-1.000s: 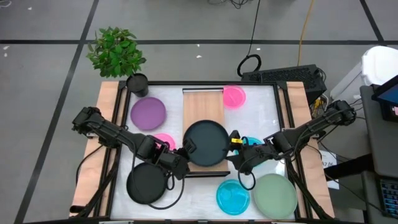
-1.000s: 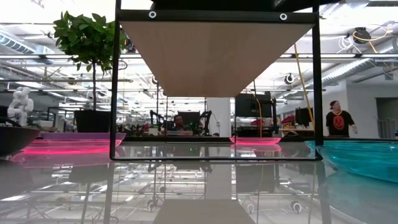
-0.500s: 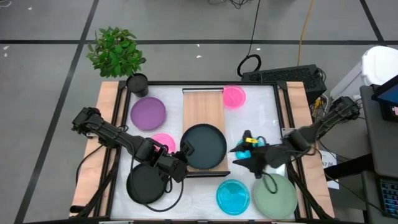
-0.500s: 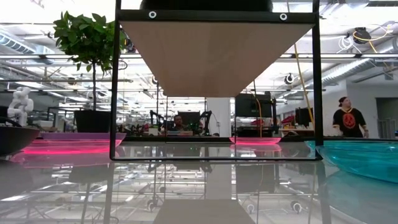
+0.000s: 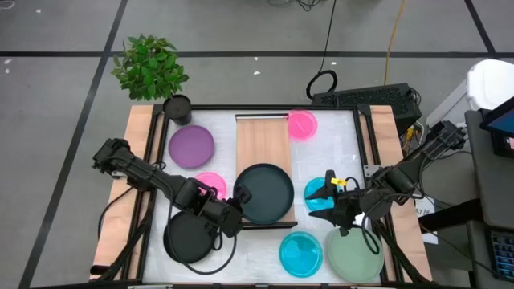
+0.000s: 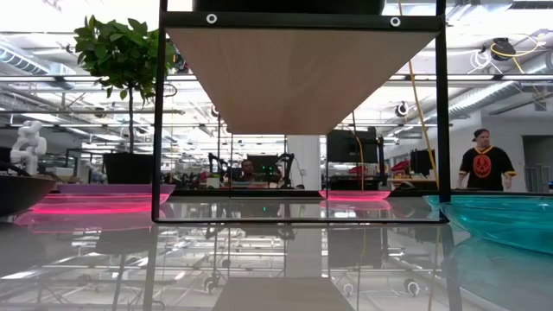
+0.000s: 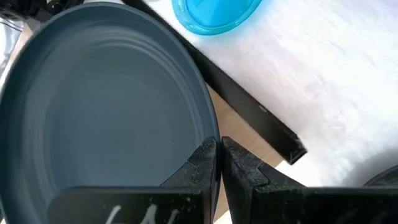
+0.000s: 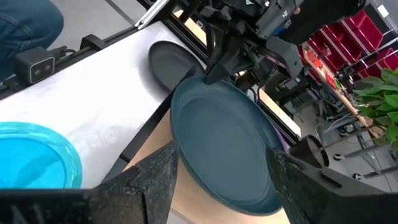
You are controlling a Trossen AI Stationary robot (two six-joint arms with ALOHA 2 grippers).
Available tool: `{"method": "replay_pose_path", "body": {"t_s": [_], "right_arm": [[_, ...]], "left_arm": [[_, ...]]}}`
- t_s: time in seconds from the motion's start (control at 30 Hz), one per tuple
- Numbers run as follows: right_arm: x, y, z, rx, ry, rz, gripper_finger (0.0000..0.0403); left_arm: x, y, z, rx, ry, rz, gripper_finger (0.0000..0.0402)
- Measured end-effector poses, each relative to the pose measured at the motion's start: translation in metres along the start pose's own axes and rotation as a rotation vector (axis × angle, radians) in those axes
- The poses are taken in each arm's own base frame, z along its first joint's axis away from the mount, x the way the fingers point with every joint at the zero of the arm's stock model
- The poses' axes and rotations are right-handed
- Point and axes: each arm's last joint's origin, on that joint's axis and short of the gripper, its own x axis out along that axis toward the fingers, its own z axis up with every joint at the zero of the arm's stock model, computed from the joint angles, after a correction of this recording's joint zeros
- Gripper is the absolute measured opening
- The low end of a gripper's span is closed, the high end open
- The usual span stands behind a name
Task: Place and stack plates onto a shelf
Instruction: Put the dark green plate on the shelf
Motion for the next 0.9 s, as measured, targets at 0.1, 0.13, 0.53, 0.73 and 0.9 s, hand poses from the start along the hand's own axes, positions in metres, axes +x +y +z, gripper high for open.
{"method": "replay_pose_path", "body": {"t_s": [0.1, 0.13, 0.53, 0.73, 0.9], "right_arm": [[-0.0001, -0.0001, 0.0, 0.018, 0.0, -0.001, 0.0223], [-0.0002, -0.0001, 0.0, 0.026, 0.0, -0.001, 0.0223], [-0.0001, 0.0002, -0.0006, 0.071, 0.006, 0.002, 0.0223], [-0.0001, 0.0004, -0.0011, 0.072, 0.01, 0.004, 0.0223], [-0.0001, 0.0004, -0.001, 0.07, 0.01, 0.004, 0.0223]], "left_arm": [[0.0012, 0.0036, -0.0021, -0.011, 0.006, 0.004, 0.0023], [0.0015, 0.0049, -0.0028, -0.016, 0.008, 0.006, 0.0023], [0.0028, 0.0087, -0.0053, -0.113, -0.014, -0.047, 0.0024], [0.0033, 0.0107, -0.0064, -0.155, -0.01, -0.044, 0.0024], [0.0033, 0.0103, -0.0061, -0.217, -0.018, -0.062, 0.0039]]}}
